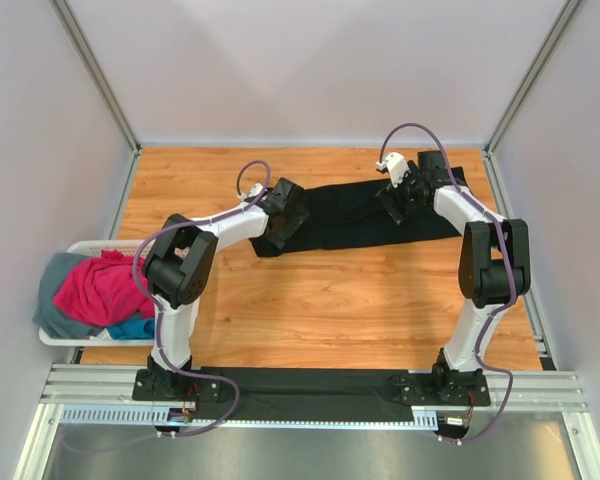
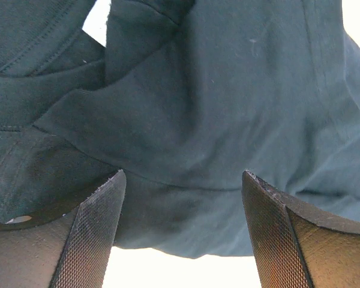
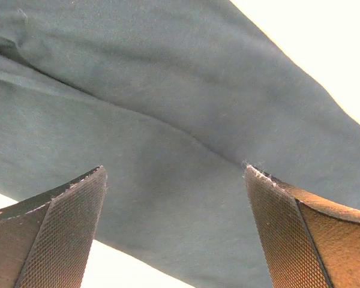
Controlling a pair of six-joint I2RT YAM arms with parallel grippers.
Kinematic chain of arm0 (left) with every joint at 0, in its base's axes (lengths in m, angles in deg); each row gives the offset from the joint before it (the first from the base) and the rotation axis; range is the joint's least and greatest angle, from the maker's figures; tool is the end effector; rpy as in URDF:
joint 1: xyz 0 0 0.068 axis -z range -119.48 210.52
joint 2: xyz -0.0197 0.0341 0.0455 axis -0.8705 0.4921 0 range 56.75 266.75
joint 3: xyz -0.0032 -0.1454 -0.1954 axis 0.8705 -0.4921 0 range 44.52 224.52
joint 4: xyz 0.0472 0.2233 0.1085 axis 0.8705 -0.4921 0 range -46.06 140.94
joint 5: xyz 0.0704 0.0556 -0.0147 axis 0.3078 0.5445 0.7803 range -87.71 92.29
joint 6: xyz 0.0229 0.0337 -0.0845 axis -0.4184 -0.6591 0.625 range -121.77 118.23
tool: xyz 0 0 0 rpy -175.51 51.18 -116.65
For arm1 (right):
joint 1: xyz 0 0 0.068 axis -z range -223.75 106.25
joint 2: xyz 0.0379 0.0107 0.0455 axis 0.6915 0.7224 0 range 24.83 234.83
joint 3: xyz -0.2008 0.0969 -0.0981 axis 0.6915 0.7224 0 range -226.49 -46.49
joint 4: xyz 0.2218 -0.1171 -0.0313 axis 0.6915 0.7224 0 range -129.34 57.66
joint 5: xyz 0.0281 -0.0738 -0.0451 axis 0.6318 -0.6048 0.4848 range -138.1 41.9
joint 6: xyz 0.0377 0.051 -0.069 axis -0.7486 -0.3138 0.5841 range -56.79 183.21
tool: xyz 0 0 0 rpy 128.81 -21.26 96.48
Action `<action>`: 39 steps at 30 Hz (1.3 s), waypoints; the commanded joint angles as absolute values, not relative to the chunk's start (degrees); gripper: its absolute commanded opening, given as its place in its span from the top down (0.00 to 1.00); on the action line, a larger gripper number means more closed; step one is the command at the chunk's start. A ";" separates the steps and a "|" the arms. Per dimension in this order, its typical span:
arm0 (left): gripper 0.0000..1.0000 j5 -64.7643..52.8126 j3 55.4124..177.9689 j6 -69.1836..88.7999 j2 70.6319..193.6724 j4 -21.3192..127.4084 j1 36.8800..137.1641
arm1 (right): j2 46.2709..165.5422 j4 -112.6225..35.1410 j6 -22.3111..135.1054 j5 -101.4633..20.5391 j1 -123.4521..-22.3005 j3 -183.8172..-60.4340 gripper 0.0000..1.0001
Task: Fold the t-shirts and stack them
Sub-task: Fold the tshirt
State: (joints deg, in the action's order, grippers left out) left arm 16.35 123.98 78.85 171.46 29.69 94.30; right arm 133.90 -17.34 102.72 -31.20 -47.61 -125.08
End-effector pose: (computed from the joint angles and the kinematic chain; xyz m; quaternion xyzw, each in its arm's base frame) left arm 0.3695 -0.2224 0.1085 -0.4102 0.8580 -0.1769 0.2535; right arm 0.4216 0.0531 0.1436 -0.3900 0.8528 0.0351 0.3455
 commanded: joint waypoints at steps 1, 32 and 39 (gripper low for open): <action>0.15 21.70 126.61 82.42 172.58 25.20 94.19 | 133.28 -23.56 114.27 -29.99 -47.88 -123.85 0.02; 0.15 14.33 166.42 57.03 197.81 18.06 87.59 | 125.81 -4.35 98.57 -35.36 -71.69 -108.28 0.00; 0.14 7.48 172.66 54.66 202.81 25.27 87.68 | 126.87 -8.65 71.15 -35.63 -76.71 -109.77 0.00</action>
